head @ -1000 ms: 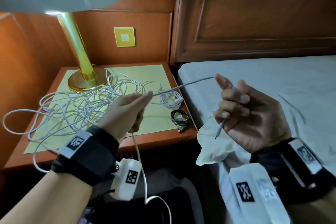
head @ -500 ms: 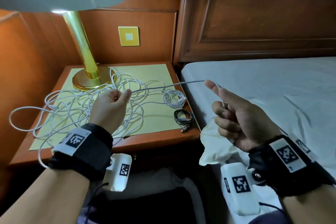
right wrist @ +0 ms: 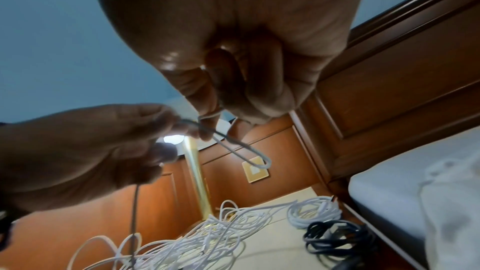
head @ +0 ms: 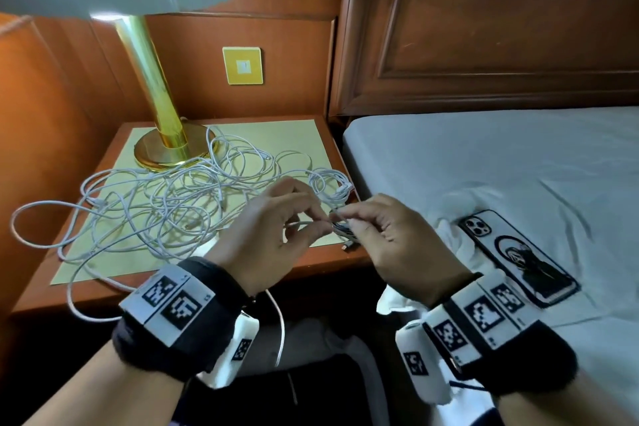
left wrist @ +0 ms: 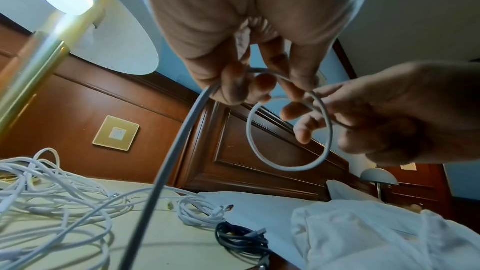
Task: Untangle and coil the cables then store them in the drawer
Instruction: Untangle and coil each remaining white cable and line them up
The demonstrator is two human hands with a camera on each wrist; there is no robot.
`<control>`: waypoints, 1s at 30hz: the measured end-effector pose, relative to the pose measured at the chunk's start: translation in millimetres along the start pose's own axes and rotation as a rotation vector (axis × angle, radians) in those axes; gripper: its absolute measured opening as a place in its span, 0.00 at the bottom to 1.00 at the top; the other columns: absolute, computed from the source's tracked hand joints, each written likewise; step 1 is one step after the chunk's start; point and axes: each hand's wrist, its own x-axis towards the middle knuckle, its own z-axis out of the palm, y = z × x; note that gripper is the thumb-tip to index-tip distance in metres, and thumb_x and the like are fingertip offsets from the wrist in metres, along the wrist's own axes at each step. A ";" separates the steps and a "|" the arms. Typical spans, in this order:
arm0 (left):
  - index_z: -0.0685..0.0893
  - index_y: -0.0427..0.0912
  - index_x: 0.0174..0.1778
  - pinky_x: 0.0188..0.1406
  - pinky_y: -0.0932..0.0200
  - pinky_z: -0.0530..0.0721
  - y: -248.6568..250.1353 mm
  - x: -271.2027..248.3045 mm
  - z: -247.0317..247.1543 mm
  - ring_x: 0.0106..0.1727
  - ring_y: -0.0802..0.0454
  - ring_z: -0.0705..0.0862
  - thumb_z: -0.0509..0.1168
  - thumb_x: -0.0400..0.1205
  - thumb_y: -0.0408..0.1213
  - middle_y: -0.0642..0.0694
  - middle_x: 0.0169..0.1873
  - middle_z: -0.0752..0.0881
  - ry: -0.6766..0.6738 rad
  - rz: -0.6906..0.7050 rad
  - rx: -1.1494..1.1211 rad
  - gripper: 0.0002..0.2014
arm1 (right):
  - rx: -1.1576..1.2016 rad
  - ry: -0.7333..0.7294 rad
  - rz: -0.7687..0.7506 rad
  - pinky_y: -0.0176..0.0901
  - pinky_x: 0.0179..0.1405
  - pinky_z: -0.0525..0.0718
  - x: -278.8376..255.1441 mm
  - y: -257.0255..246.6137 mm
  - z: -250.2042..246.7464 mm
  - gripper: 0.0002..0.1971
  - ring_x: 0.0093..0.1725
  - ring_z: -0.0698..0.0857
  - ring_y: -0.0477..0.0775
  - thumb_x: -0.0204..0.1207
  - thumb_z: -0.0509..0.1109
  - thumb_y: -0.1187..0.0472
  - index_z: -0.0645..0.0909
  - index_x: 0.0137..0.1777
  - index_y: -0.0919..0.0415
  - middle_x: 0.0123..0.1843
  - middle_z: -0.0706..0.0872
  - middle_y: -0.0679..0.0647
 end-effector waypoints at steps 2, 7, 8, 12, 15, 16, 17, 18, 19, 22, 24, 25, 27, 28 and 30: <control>0.86 0.44 0.43 0.40 0.73 0.76 -3.1 1.0 -0.2 0.44 0.61 0.82 0.73 0.81 0.35 0.50 0.53 0.84 0.039 0.000 -0.013 0.03 | 0.074 -0.072 0.000 0.34 0.52 0.81 -0.8 -3.2 2.8 0.12 0.50 0.86 0.39 0.85 0.65 0.59 0.89 0.59 0.48 0.46 0.87 0.40; 0.82 0.46 0.45 0.43 0.56 0.84 -6.9 -0.9 -1.0 0.45 0.52 0.87 0.69 0.84 0.39 0.57 0.44 0.90 0.012 -0.129 -0.118 0.03 | 0.566 -0.161 0.213 0.36 0.17 0.66 -0.3 -14.3 -5.0 0.22 0.18 0.69 0.47 0.80 0.52 0.70 0.90 0.53 0.60 0.34 0.86 0.62; 0.81 0.45 0.46 0.42 0.56 0.85 -7.2 -1.1 -0.8 0.43 0.53 0.88 0.68 0.84 0.37 0.57 0.40 0.89 0.015 -0.145 -0.144 0.03 | 0.699 -0.184 0.283 0.35 0.17 0.62 0.1 -15.5 -5.9 0.25 0.18 0.69 0.47 0.78 0.49 0.75 0.89 0.55 0.63 0.35 0.86 0.64; 0.83 0.39 0.47 0.30 0.72 0.76 -7.2 0.8 -0.1 0.29 0.65 0.83 0.65 0.85 0.25 0.53 0.31 0.87 0.070 -0.243 -0.252 0.05 | 0.986 -0.328 0.344 0.40 0.34 0.87 -1.8 -21.3 -7.2 0.23 0.46 0.92 0.57 0.78 0.58 0.82 0.86 0.60 0.61 0.52 0.90 0.62; 0.85 0.46 0.44 0.25 0.63 0.73 -5.0 2.4 0.9 0.23 0.59 0.75 0.68 0.85 0.32 0.51 0.29 0.86 0.076 -0.291 -0.306 0.06 | 0.913 -0.335 0.304 0.46 0.51 0.91 -5.1 -18.6 -7.9 0.21 0.58 0.91 0.59 0.71 0.71 0.72 0.85 0.62 0.54 0.57 0.92 0.59; 0.86 0.48 0.44 0.24 0.60 0.73 -4.2 2.8 1.2 0.22 0.57 0.74 0.68 0.85 0.35 0.51 0.30 0.86 0.070 -0.298 -0.314 0.06 | 0.854 -0.312 0.303 0.48 0.53 0.91 -5.3 -16.9 -8.0 0.20 0.57 0.91 0.59 0.72 0.72 0.72 0.85 0.62 0.53 0.56 0.92 0.58; 0.87 0.48 0.43 0.23 0.59 0.73 -3.8 3.2 1.5 0.21 0.55 0.74 0.68 0.85 0.38 0.51 0.29 0.86 0.064 -0.305 -0.317 0.06 | 0.792 -0.279 0.307 0.50 0.53 0.91 -5.0 -15.3 -7.7 0.18 0.55 0.92 0.59 0.74 0.73 0.71 0.85 0.61 0.53 0.54 0.93 0.58; 0.88 0.47 0.44 0.22 0.59 0.73 -2.9 3.8 1.7 0.20 0.54 0.74 0.68 0.85 0.39 0.51 0.29 0.85 0.059 -0.315 -0.327 0.06 | 0.723 -0.243 0.307 0.52 0.51 0.92 -4.6 -14.7 -7.5 0.15 0.52 0.93 0.58 0.76 0.73 0.70 0.86 0.59 0.54 0.52 0.93 0.57; 0.88 0.45 0.44 0.20 0.59 0.74 -1.9 4.4 2.1 0.20 0.53 0.74 0.67 0.86 0.40 0.50 0.28 0.84 0.057 -0.328 -0.339 0.07 | 0.640 -0.201 0.305 0.53 0.48 0.92 -3.9 -14.4 -7.0 0.10 0.48 0.93 0.57 0.76 0.75 0.67 0.88 0.56 0.56 0.48 0.94 0.57; 0.88 0.42 0.45 0.24 0.53 0.83 1.2 5.8 3.1 0.23 0.52 0.79 0.66 0.86 0.38 0.51 0.24 0.82 0.055 -0.362 -0.354 0.08 | 0.380 -0.079 0.243 0.52 0.38 0.92 -3.2 -9.5 -2.9 0.02 0.36 0.93 0.54 0.76 0.78 0.59 0.89 0.45 0.56 0.38 0.93 0.54; 0.87 0.40 0.46 0.31 0.50 0.88 3.4 6.1 3.4 0.26 0.48 0.85 0.66 0.87 0.36 0.50 0.22 0.81 0.040 -0.414 -0.412 0.07 | 0.296 0.000 0.184 0.49 0.34 0.89 -2.8 -7.6 0.6 0.05 0.32 0.92 0.52 0.77 0.77 0.57 0.88 0.41 0.55 0.34 0.92 0.53; 0.86 0.39 0.46 0.32 0.49 0.89 5.5 6.2 3.2 0.27 0.44 0.88 0.65 0.87 0.36 0.49 0.22 0.81 0.028 -0.442 -0.454 0.07 | 0.292 0.030 0.174 0.47 0.35 0.89 -2.6 -6.4 2.7 0.06 0.29 0.90 0.51 0.78 0.77 0.58 0.88 0.40 0.55 0.33 0.91 0.52; 0.85 0.38 0.47 0.29 0.47 0.89 10.7 6.6 2.2 0.25 0.39 0.88 0.65 0.87 0.36 0.46 0.23 0.81 0.001 -0.465 -0.508 0.06 | 0.279 0.077 0.190 0.43 0.33 0.87 -2.2 -3.5 7.0 0.08 0.24 0.87 0.47 0.79 0.76 0.56 0.86 0.39 0.56 0.30 0.90 0.50; 0.85 0.38 0.47 0.25 0.49 0.88 13.8 6.8 1.8 0.23 0.40 0.87 0.66 0.87 0.36 0.45 0.23 0.81 -0.006 -0.465 -0.518 0.06 | 0.200 0.112 0.185 0.37 0.30 0.83 -1.5 -0.9 8.4 0.10 0.22 0.84 0.45 0.79 0.75 0.54 0.84 0.38 0.55 0.27 0.88 0.46; 0.85 0.36 0.48 0.21 0.55 0.84 18.1 6.9 2.4 0.19 0.44 0.83 0.66 0.87 0.35 0.43 0.24 0.80 -0.006 -0.466 -0.540 0.06 | -0.021 0.180 0.161 0.28 0.27 0.71 0.6 3.2 9.8 0.11 0.23 0.80 0.42 0.79 0.73 0.52 0.80 0.37 0.53 0.22 0.81 0.40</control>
